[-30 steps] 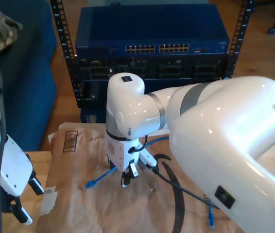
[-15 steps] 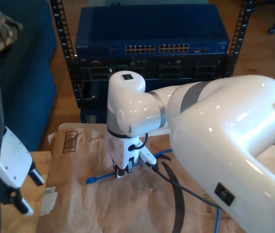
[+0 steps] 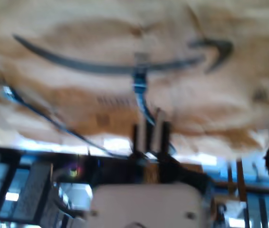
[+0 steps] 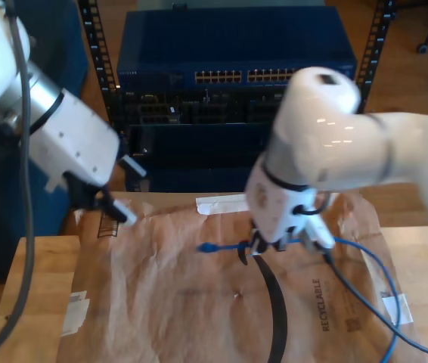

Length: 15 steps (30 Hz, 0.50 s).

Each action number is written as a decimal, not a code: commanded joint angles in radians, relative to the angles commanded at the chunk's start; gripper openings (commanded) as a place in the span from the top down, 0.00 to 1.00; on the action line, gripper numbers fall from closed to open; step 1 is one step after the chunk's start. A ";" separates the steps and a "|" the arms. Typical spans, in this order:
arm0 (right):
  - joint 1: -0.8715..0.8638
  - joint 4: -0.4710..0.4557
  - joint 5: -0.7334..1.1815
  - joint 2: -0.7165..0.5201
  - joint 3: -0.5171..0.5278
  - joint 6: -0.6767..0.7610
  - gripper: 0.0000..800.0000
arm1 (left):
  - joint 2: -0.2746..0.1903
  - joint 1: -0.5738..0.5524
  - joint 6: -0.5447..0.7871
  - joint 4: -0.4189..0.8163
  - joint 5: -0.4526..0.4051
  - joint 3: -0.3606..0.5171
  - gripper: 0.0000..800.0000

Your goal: Grab the cable and plug it in

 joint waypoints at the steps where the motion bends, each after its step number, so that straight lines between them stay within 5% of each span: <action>1: -0.028 0.002 0.018 -0.031 0.011 0.002 0.98 | 0.000 -0.020 -0.008 -0.012 -0.003 -0.009 0.00; 10: -0.207 0.003 0.094 -0.196 0.110 0.000 0.97 | 0.054 -0.187 -0.071 -0.051 0.000 -0.212 0.00; 15: -0.218 0.006 0.094 -0.207 0.114 0.002 0.97 | 0.054 -0.218 -0.074 -0.086 0.034 -0.245 0.00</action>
